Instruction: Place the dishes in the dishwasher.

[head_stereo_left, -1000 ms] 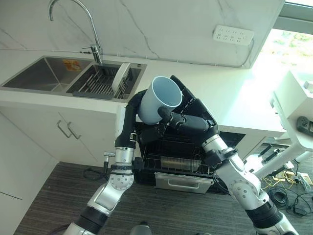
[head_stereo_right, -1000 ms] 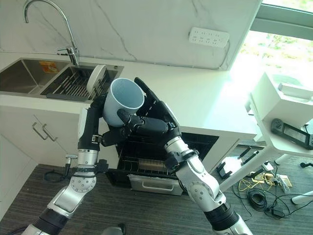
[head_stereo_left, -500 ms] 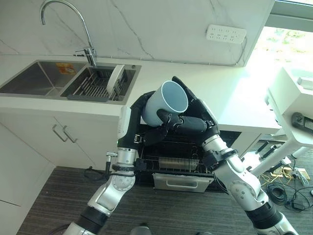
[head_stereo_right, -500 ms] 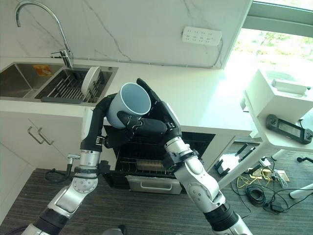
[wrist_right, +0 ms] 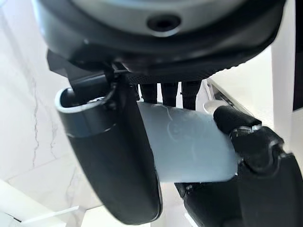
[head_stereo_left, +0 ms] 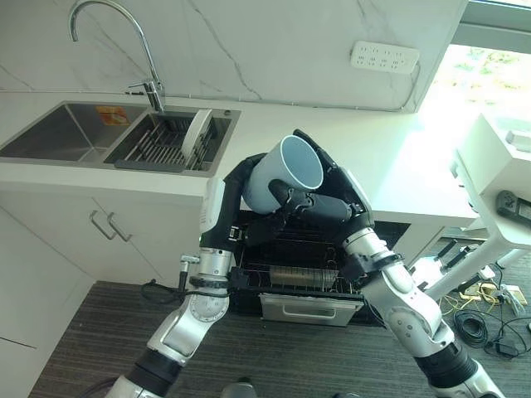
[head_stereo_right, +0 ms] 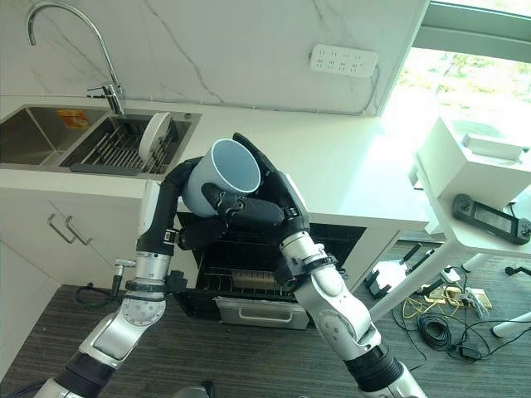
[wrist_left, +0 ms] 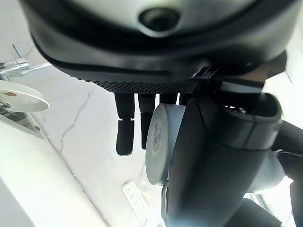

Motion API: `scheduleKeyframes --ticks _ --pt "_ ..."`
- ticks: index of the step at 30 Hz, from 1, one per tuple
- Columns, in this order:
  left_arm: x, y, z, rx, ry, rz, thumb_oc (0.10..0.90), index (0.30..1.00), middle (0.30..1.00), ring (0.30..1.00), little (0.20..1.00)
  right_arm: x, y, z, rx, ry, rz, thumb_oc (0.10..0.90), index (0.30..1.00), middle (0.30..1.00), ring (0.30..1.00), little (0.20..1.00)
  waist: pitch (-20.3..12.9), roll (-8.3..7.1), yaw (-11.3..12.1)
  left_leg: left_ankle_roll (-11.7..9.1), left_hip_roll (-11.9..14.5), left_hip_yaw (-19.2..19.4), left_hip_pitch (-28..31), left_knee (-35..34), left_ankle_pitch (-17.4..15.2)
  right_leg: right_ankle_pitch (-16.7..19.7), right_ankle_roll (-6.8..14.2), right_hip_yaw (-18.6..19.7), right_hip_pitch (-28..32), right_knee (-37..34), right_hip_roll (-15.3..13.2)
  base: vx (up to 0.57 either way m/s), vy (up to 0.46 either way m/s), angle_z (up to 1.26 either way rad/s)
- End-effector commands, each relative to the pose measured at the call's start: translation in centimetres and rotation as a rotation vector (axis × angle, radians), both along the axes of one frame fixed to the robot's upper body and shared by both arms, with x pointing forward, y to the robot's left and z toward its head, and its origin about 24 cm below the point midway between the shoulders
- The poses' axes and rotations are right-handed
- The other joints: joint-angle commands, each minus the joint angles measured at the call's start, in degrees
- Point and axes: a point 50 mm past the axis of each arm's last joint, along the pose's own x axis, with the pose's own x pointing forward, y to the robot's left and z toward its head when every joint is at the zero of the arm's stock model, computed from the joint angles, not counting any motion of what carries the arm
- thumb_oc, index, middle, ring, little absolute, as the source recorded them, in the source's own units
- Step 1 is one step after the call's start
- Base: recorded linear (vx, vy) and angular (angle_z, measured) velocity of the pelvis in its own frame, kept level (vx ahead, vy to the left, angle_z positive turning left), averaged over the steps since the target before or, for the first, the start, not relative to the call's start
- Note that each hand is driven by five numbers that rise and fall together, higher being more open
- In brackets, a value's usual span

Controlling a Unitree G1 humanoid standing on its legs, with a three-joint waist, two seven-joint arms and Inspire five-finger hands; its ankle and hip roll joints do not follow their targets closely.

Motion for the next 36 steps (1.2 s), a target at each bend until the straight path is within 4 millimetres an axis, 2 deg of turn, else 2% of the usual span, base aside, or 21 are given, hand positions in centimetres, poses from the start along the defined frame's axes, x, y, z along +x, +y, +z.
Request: scheduleKeyframes --ticks 1,15,16,17,18,27,34,36 --pt "-1.8 -5.2 5.4 0.076 -0.263 -0.334 0.400 0.300 0.300 0.300 0.300 -2.3 2.5 8.8 0.192 -0.407 0.179 0.400 0.300 0.300 0.300 0.300 -3.3 0.02 0.1 1.6 0.1 0.2 3.3 3.5 -10.2 -1.7 3.2 1.1 2.1 -1.9 -0.6 0.00 0.000 0.00" --pt "-1.6 -4.4 6.0 0.024 -0.215 -0.324 0.400 0.300 0.300 0.300 0.300 -2.4 1.8 8.5 0.181 -0.422 0.133 0.400 0.300 0.300 0.300 0.300 -3.0 0.22 0.1 1.6 0.1 0.2 3.2 3.5 -10.0 -1.6 3.2 1.3 1.9 -1.9 -0.6 0.00 0.000 0.00" --pt "-1.6 -4.3 6.0 0.014 -0.208 -0.319 0.455 0.382 0.382 0.382 0.382 -2.4 1.7 8.5 0.177 -0.425 0.126 0.400 0.300 0.300 0.300 0.300 -3.0 0.23 0.1 1.6 0.1 0.2 3.2 3.5 -10.0 -1.6 3.2 1.4 1.9 -1.9 -0.6 0.00 0.000 0.00" --pt "-1.5 -4.1 5.9 0.003 -0.197 -0.313 0.579 0.568 0.568 0.568 0.568 -2.3 1.6 8.5 0.172 -0.427 0.117 0.400 0.300 0.300 0.300 0.300 -2.9 0.24 0.1 1.6 0.1 0.2 3.2 3.5 -10.0 -1.6 3.2 1.4 1.9 -1.9 -0.5 0.00 0.000 0.00" --pt "-1.4 -3.9 5.9 -0.010 -0.185 -0.305 0.800 0.900 0.900 0.900 0.900 -2.3 1.5 8.4 0.167 -0.426 0.107 0.400 0.300 0.300 0.300 0.300 -2.9 0.27 0.1 1.6 0.1 0.2 3.2 3.5 -10.0 -1.6 3.1 1.4 1.9 -1.9 -0.5 0.00 0.000 0.00" --pt "-0.8 -0.9 5.1 -0.199 -0.116 -0.182 0.800 0.900 0.900 0.900 0.900 -1.8 -0.6 7.2 0.142 -0.415 -0.005 0.400 0.300 0.300 0.300 0.300 -2.5 0.36 0.3 1.5 0.2 0.1 3.1 3.5 -9.8 -1.5 3.0 1.3 1.8 -1.9 -0.6 0.00 0.000 0.00" --pt "-1.0 3.7 3.5 -0.371 -0.195 0.091 0.800 0.900 0.900 0.900 0.900 -1.6 -2.9 6.0 0.161 -0.386 -0.089 0.400 0.300 0.300 0.300 0.300 -2.3 0.19 0.1 1.4 0.4 0.3 3.4 3.5 -9.7 -1.6 2.7 1.4 1.9 -1.9 -0.5 0.00 0.000 0.00" --pt "-1.3 5.9 3.4 -0.411 -0.234 0.209 0.800 0.900 0.900 0.900 0.900 -1.5 -3.7 5.8 0.166 -0.381 -0.119 0.400 0.300 0.300 0.300 0.300 -2.4 0.27 0.1 1.3 0.4 0.2 3.4 3.5 -9.6 -1.7 2.6 1.3 2.0 -1.9 -0.6 0.00 0.000 0.00"
